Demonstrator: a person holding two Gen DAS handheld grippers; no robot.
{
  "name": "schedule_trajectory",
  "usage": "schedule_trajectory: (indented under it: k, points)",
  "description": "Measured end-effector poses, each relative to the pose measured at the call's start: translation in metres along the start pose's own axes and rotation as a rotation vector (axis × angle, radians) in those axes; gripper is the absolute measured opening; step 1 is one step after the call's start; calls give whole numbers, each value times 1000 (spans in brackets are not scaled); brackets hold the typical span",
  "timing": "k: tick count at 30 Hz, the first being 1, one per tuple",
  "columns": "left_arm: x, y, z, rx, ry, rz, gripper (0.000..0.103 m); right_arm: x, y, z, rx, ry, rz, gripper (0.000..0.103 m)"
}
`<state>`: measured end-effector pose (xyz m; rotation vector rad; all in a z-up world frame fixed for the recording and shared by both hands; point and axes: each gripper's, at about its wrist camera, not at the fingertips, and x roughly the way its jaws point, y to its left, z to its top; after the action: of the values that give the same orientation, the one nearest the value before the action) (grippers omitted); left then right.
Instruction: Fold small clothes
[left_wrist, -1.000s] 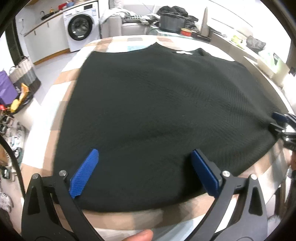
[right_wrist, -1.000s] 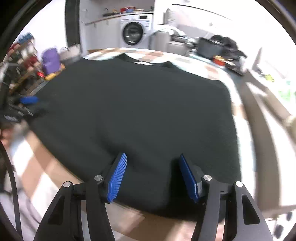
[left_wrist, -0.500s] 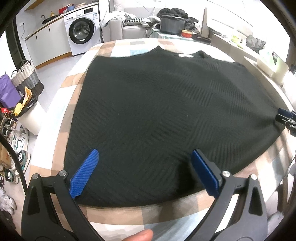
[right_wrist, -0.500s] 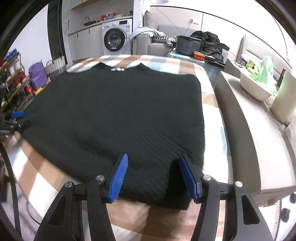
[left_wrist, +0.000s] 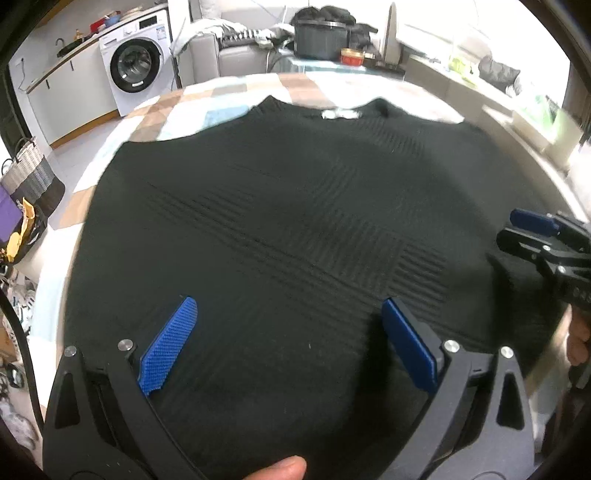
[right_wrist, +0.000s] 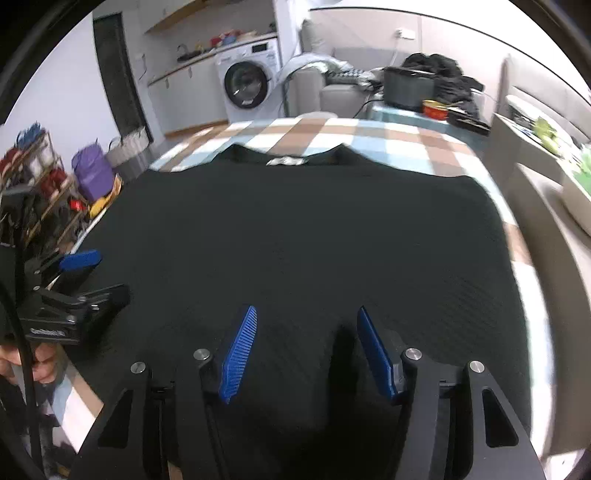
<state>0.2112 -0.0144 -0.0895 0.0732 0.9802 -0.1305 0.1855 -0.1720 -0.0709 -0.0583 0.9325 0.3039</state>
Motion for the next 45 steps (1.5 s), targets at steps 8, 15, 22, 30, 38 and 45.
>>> schedule_trajectory:
  k: [8, 15, 22, 30, 38, 45]
  points:
    - [3, 30, -1, -57, 4, 30, 102, 2, -36, -7, 11, 27, -64, 59]
    - [-3, 64, -4, -122, 1, 25, 102, -11, -88, -14, 94, 29, -183, 59]
    - [-3, 44, 19, -120, -26, -9, 102, -2, -59, 17, 101, 11, -112, 58]
    - [30, 13, 40, -39, 32, 26, 103, 41, -16, 39, -7, 55, -70, 58]
    - [20, 55, 28, -108, 14, 43, 103, 24, -73, 24, 53, 66, -196, 65]
    - [15, 64, 31, -130, 5, 68, 102, 9, -87, 20, 109, 45, -229, 65]
